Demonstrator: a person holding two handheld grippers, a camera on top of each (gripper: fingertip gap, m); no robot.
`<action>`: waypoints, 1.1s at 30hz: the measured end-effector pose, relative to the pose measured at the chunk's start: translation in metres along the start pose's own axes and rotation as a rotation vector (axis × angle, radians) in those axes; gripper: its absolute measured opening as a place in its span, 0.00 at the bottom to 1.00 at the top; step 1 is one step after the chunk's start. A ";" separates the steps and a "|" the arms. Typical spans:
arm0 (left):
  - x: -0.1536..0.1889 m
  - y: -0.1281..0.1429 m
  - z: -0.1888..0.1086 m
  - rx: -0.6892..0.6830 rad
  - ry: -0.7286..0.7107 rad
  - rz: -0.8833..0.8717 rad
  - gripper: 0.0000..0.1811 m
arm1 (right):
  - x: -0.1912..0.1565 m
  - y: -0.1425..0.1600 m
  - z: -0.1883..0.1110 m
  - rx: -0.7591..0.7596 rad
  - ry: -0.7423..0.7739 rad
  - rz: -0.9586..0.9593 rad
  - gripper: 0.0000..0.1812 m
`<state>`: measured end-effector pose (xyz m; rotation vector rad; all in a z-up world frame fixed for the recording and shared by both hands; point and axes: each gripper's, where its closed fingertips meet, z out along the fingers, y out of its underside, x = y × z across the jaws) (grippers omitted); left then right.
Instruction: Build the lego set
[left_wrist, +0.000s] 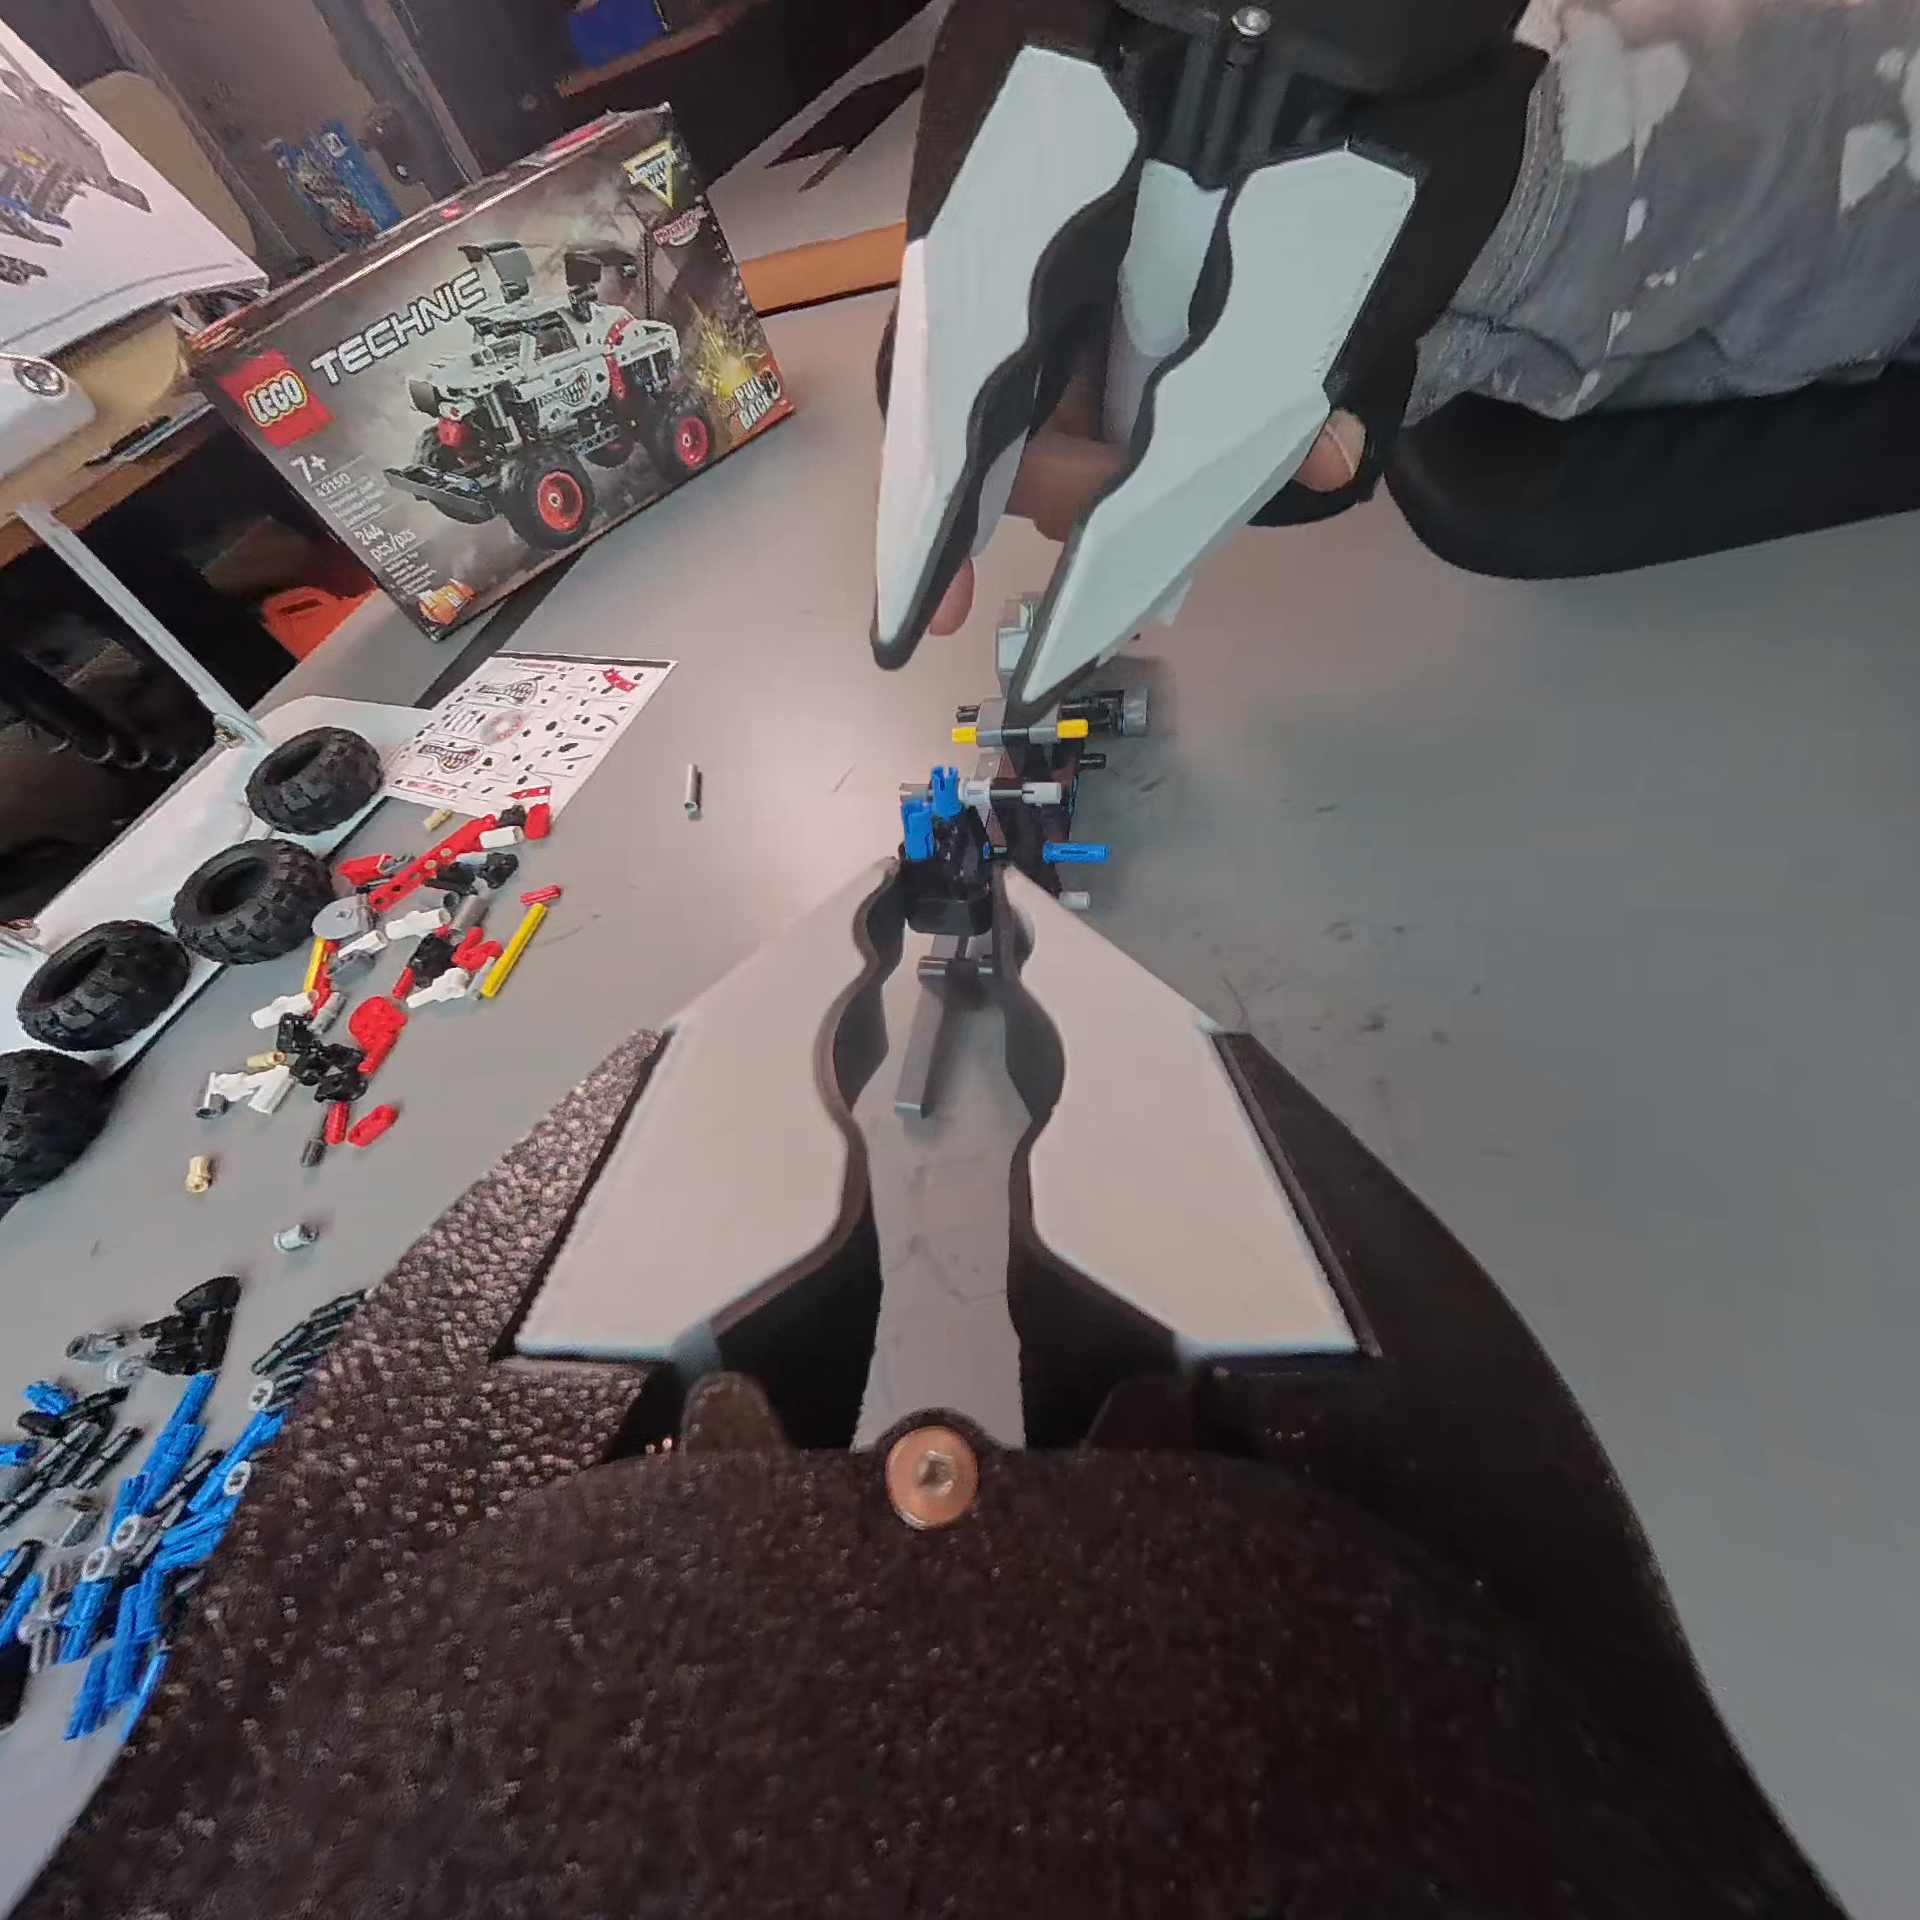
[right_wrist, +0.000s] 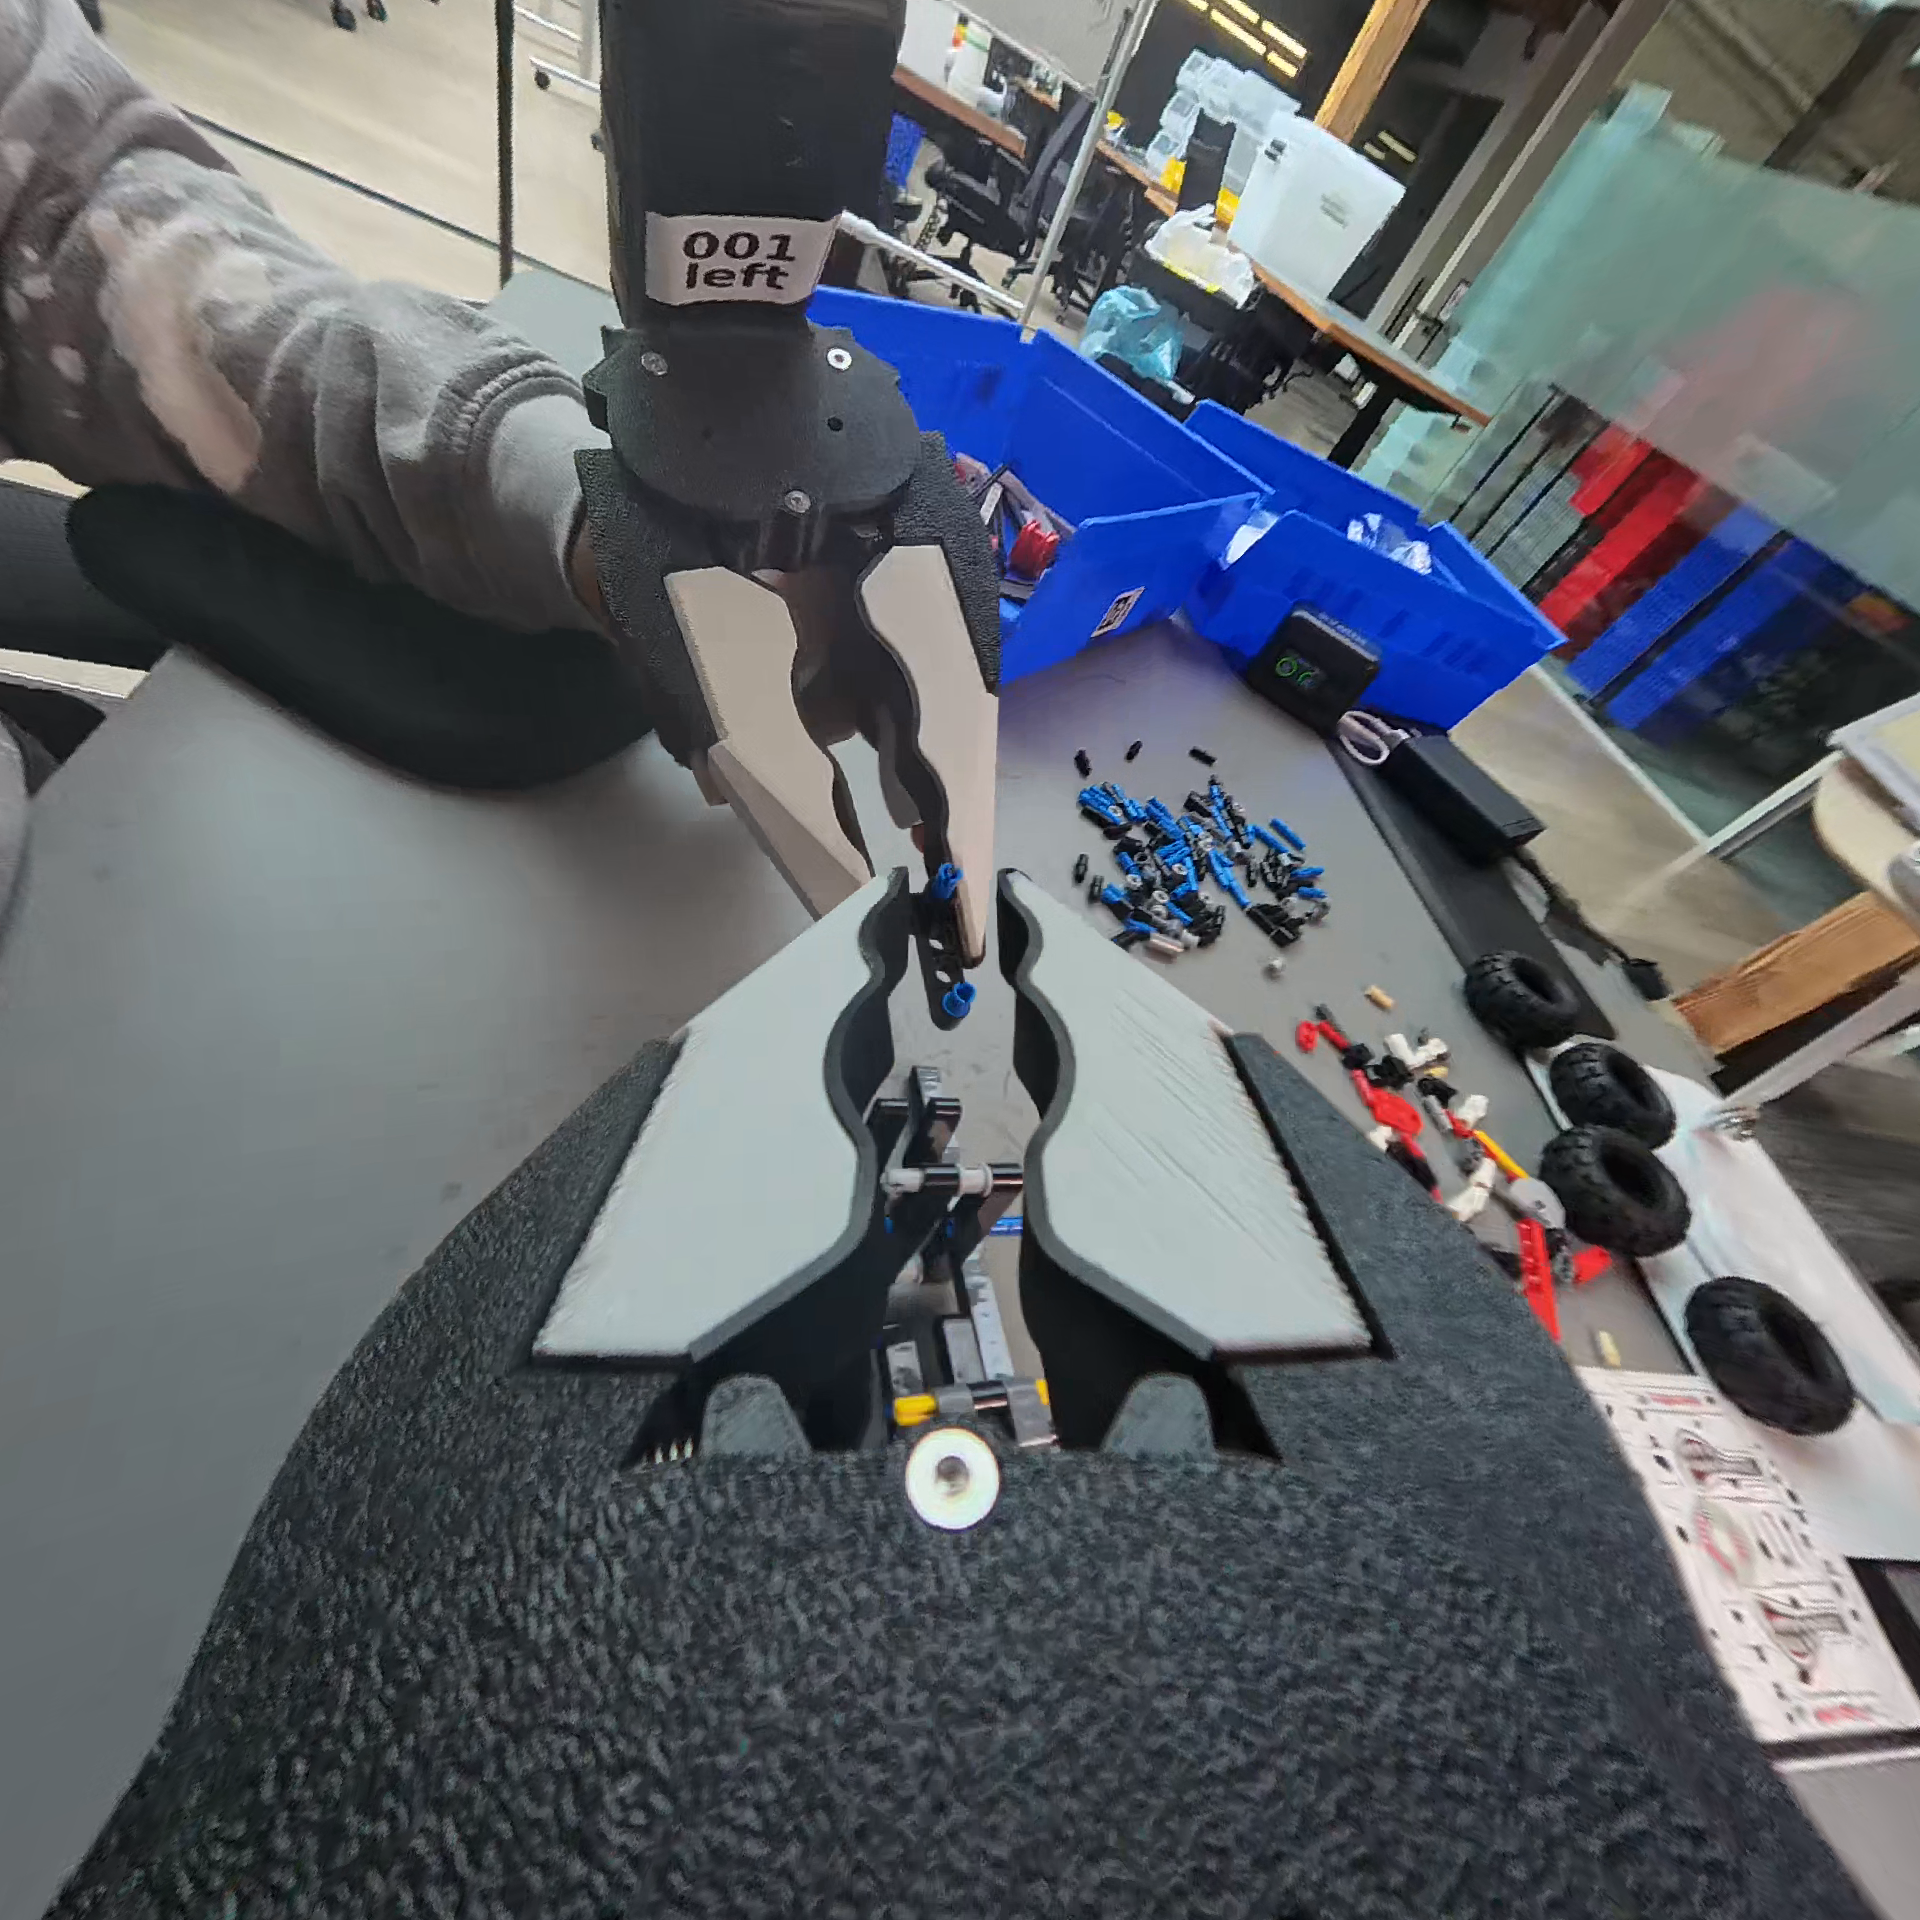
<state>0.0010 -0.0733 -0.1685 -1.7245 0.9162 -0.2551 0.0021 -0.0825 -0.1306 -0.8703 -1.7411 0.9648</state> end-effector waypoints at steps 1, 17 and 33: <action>0.002 0.002 0.002 -0.017 0.000 0.018 0.11 | -0.005 0.003 0.002 -0.015 -0.026 0.011 0.08; 0.021 0.006 0.009 -0.039 0.071 0.066 0.11 | -0.018 0.021 0.007 -0.094 -0.126 0.082 0.02; -0.008 -0.020 -0.010 0.186 0.215 -0.525 0.10 | 0.009 0.013 0.006 -0.063 0.070 -0.068 0.17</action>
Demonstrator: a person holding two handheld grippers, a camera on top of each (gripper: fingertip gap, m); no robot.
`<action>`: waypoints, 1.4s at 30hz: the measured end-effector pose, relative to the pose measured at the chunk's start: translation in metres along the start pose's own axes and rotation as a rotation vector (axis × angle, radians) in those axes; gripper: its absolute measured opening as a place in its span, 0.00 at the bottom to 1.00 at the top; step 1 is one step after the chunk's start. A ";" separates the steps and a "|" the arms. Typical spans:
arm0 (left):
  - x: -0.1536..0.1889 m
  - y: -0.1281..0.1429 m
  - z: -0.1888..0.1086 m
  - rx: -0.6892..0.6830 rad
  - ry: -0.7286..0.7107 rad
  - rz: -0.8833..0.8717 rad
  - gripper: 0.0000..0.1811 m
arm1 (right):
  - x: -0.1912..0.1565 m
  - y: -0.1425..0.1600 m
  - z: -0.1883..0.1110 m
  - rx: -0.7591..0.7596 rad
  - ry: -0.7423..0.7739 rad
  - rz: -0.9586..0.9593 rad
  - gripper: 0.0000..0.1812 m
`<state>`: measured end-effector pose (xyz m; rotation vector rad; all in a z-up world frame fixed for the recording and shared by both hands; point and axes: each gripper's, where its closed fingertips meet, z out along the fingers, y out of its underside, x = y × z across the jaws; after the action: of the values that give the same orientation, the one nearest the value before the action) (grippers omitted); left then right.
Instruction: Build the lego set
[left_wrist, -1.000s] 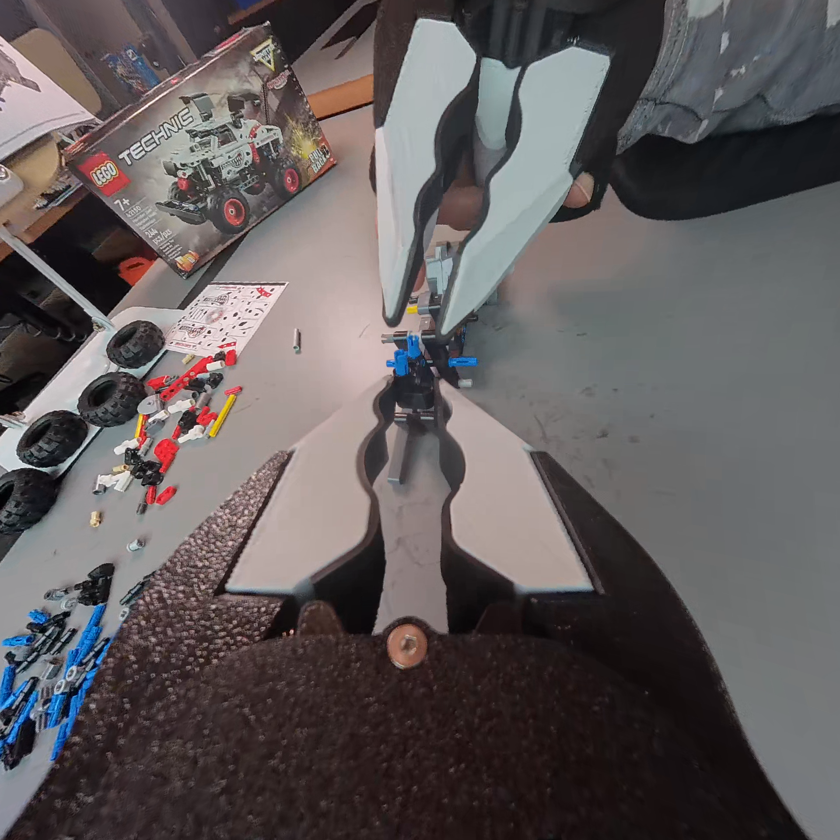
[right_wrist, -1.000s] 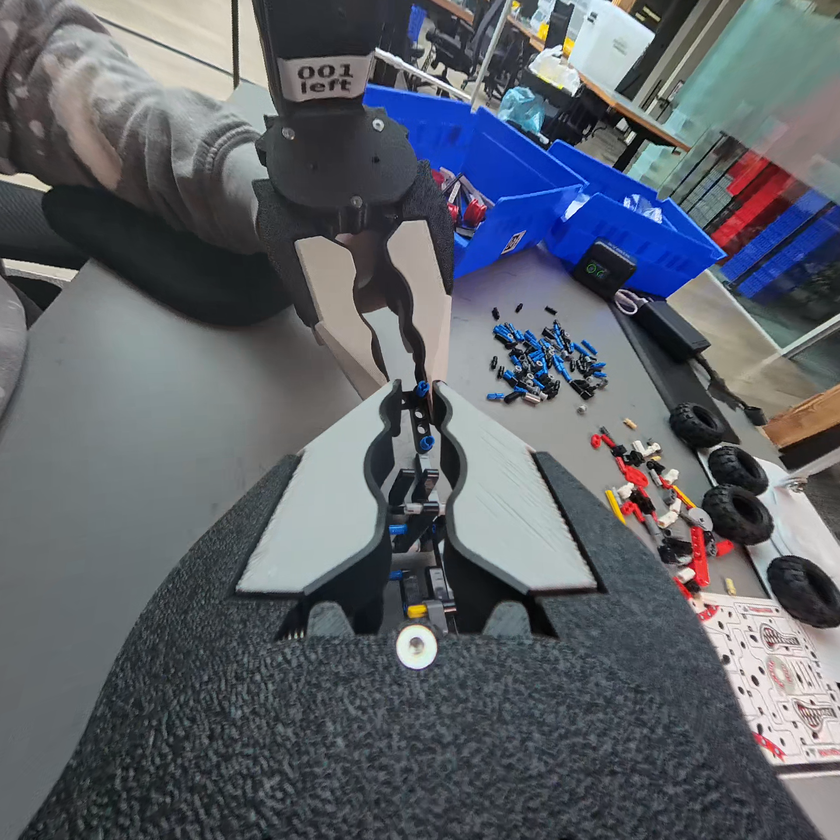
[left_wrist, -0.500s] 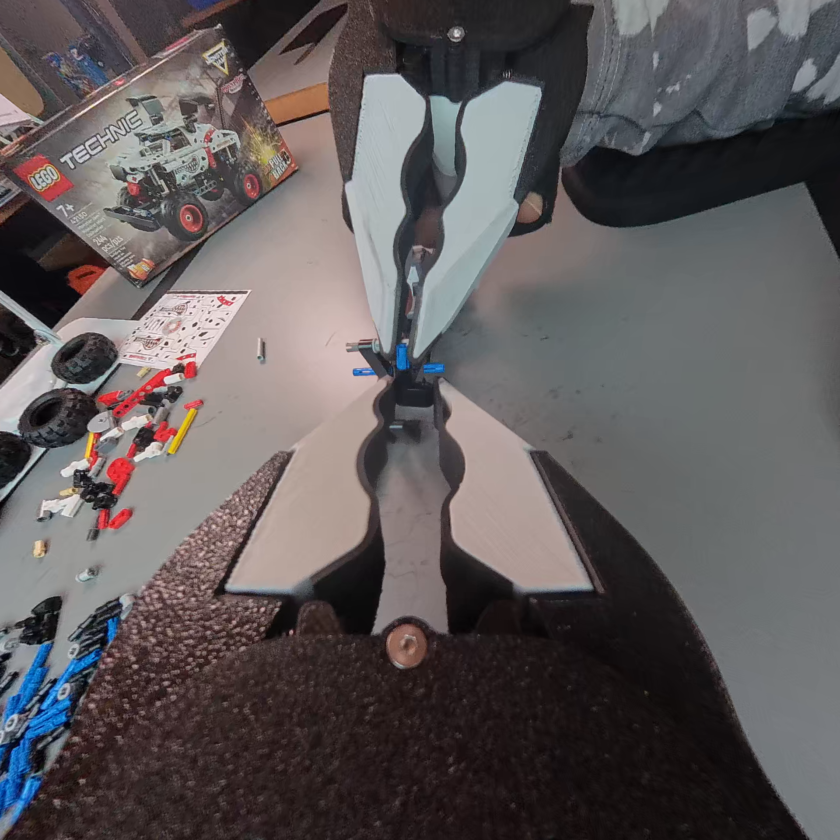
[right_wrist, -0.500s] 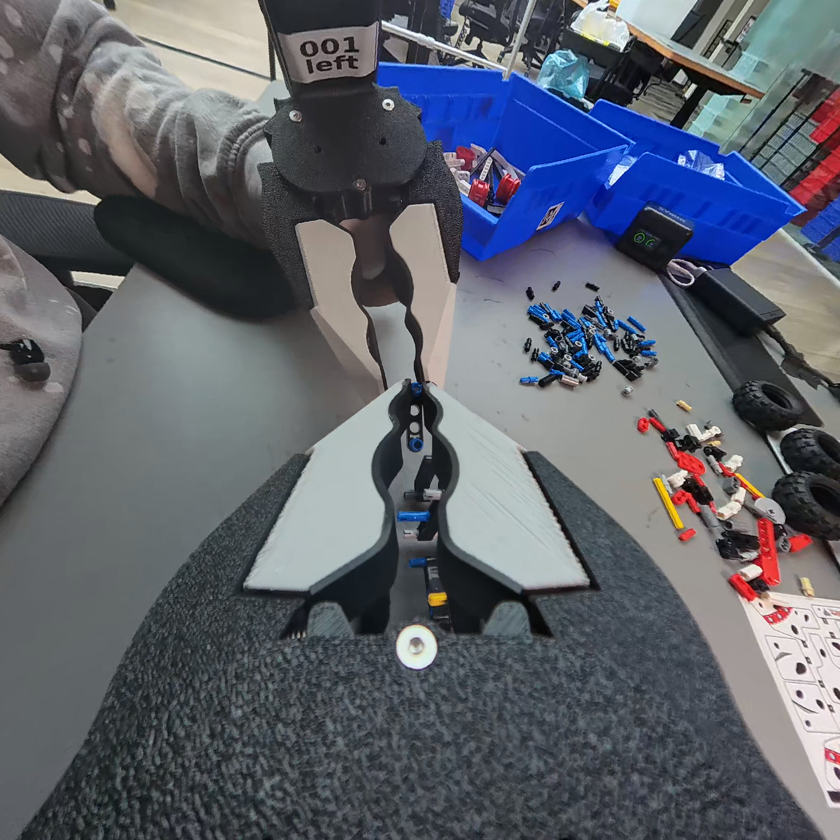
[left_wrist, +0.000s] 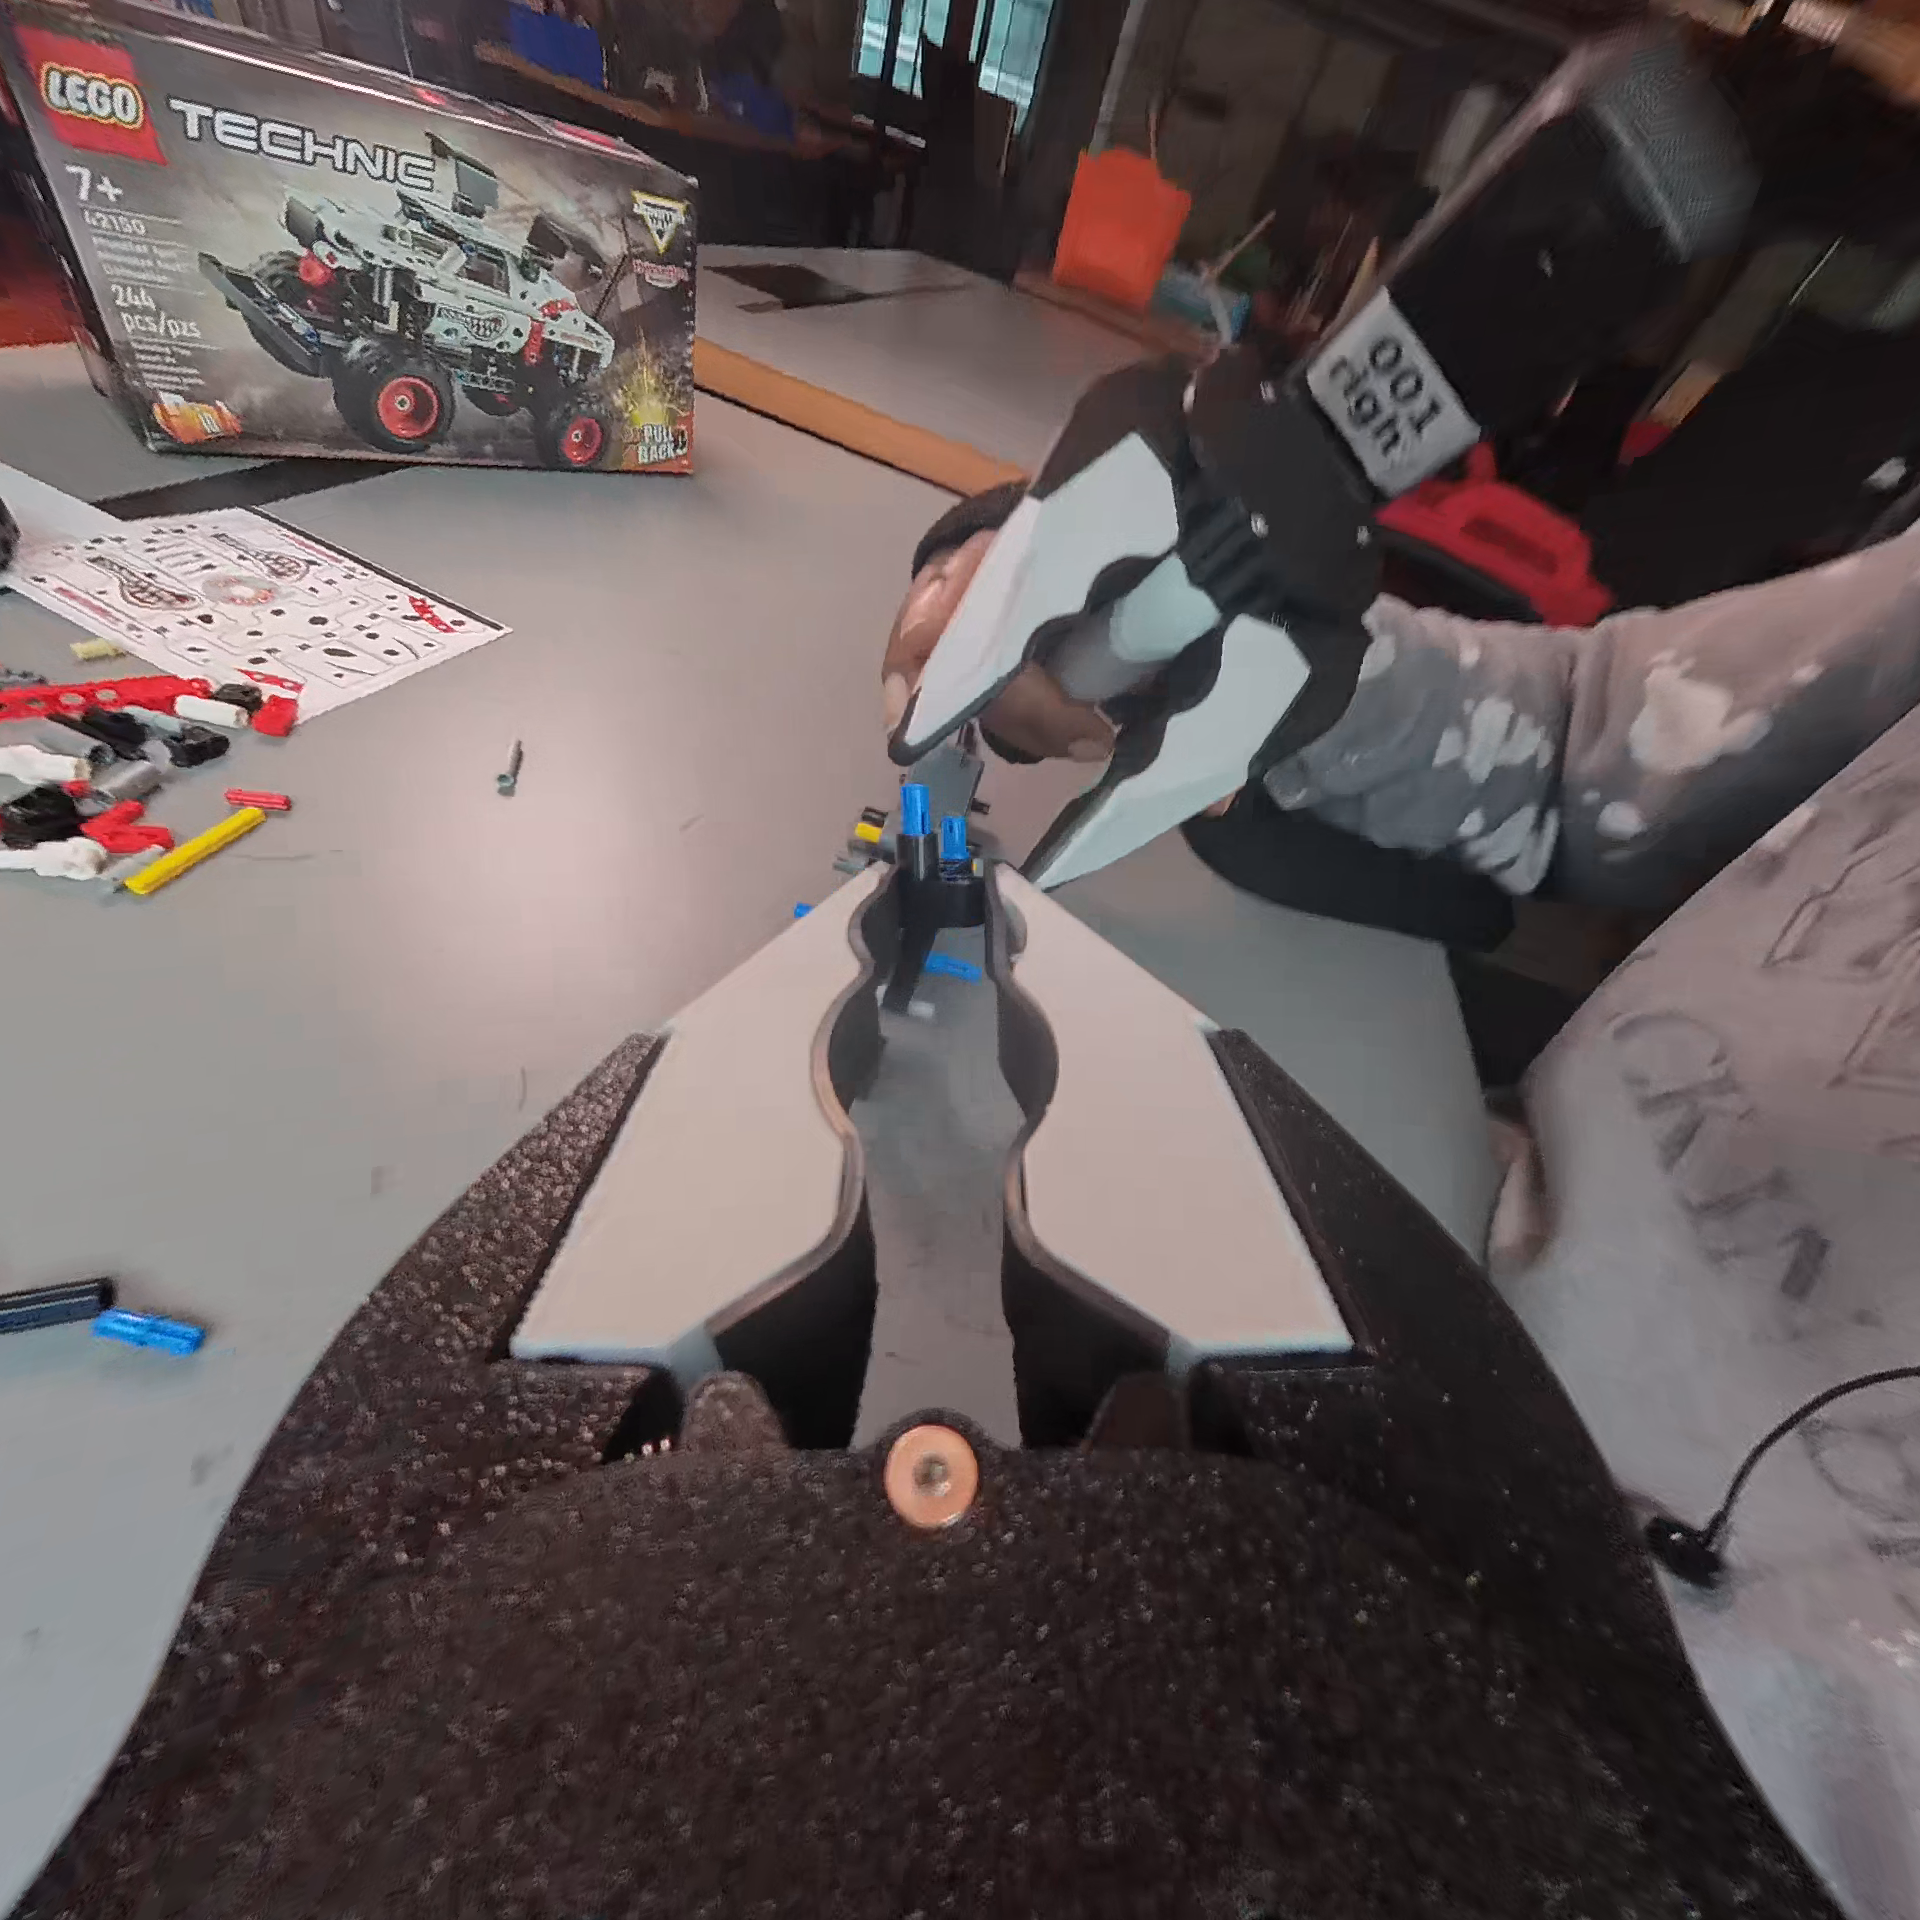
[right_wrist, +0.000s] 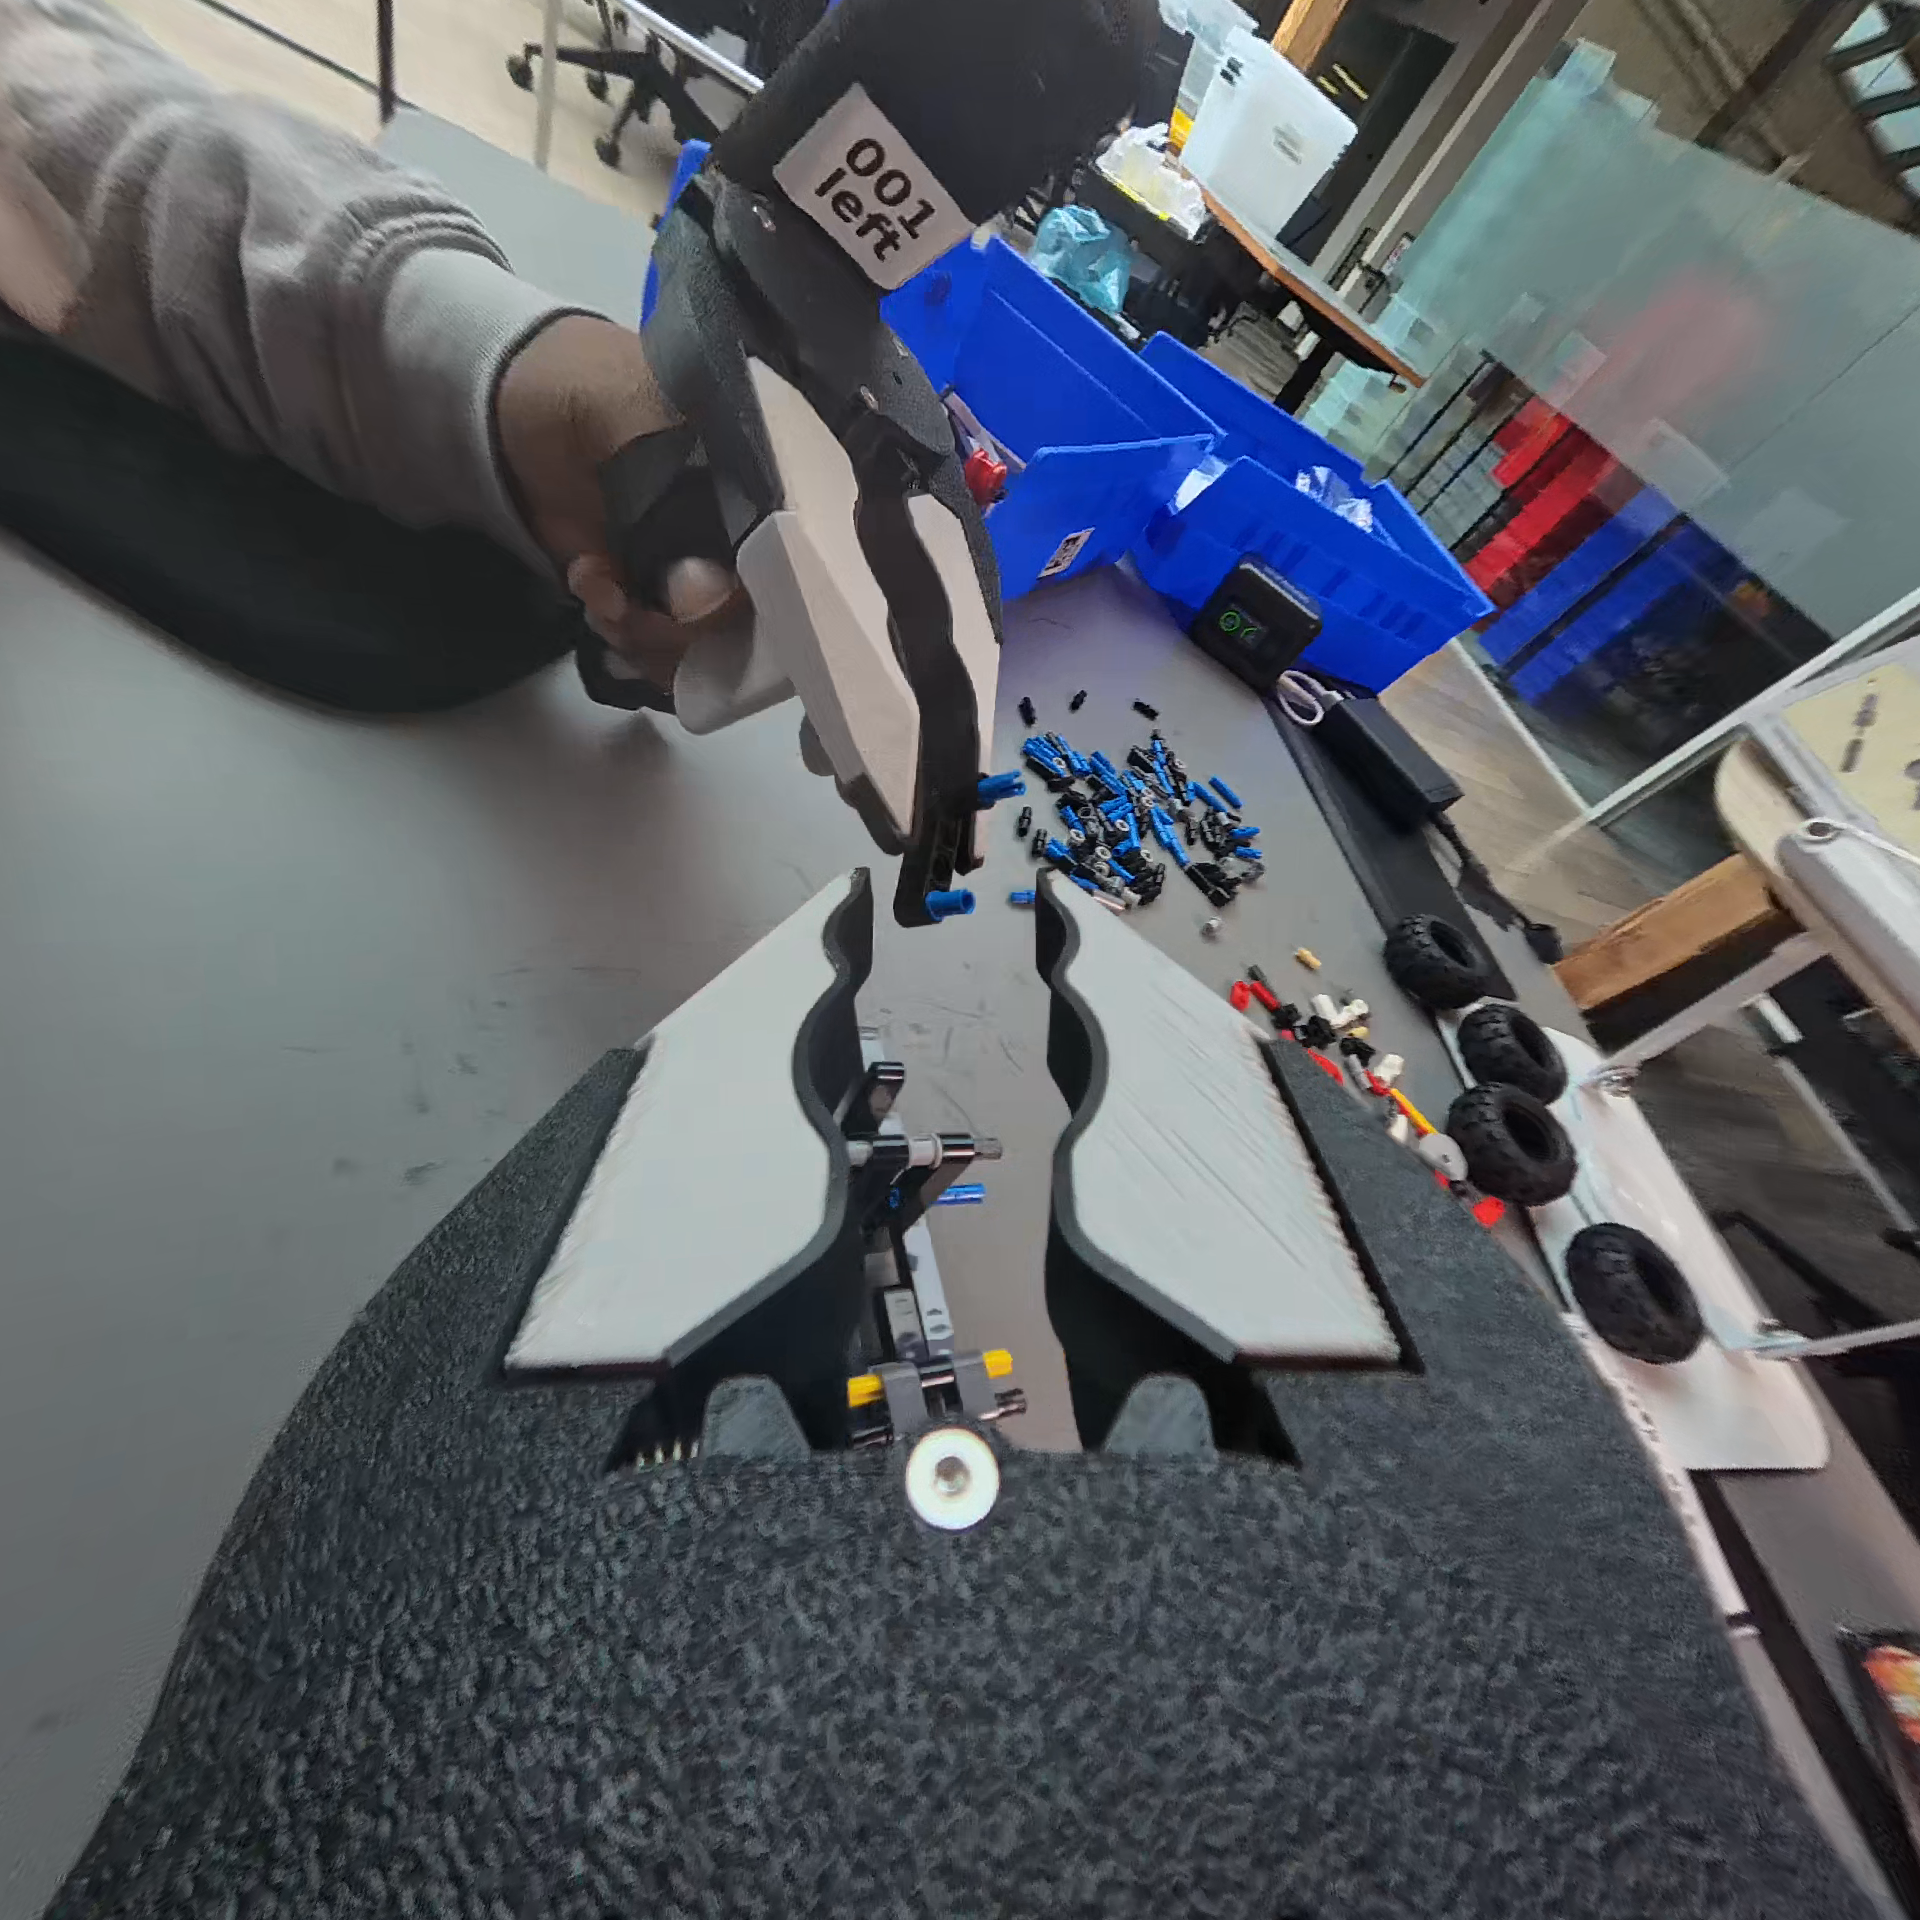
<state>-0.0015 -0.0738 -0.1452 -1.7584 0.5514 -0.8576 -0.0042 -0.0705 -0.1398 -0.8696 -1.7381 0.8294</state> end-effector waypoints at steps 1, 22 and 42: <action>0.000 -0.004 -0.001 0.027 0.021 -0.069 0.10 | 0.001 -0.001 0.002 -0.005 0.031 -0.044 0.18; -0.001 -0.010 -0.003 0.104 0.149 -0.383 0.09 | 0.008 -0.010 -0.005 0.104 -0.060 0.264 0.09; 0.001 -0.014 -0.005 0.103 0.077 -0.212 0.09 | 0.016 -0.026 -0.017 0.280 -0.267 0.702 0.09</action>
<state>-0.0056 -0.0729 -0.1313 -1.7157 0.3671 -1.0859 0.0030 -0.0682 -0.1057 -1.2342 -1.4779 1.6709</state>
